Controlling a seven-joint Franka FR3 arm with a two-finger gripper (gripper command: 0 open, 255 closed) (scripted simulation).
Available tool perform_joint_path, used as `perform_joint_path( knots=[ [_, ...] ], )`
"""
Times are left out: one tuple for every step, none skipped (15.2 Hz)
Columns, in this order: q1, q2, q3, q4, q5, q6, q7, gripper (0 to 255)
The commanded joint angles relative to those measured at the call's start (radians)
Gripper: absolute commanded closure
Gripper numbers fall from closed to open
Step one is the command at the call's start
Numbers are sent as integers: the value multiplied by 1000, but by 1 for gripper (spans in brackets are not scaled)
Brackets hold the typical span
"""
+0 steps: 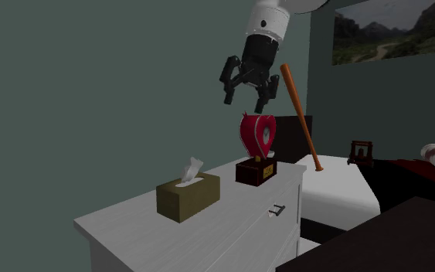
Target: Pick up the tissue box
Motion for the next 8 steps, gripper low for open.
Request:
perform_joint_path(
  knots=[
    [10, 84, 11, 30, 22, 68, 2, 0],
    [15, 126, 15, 46, 33, 98, 1, 0],
    [19, 167, 20, 63, 44, 128, 0, 0],
    [24, 208, 24, 82, 54, 156, -2, 0],
    [28, 250, 28, 102, 64, 183, -4, 0],
    [32, 291, 32, 124, 74, 208, -5, 0],
    [36, 332, 36, 147, 83, 232, -7, 0],
    [40, 374, 40, 171, 91, 254, -8, 0]
  ],
)
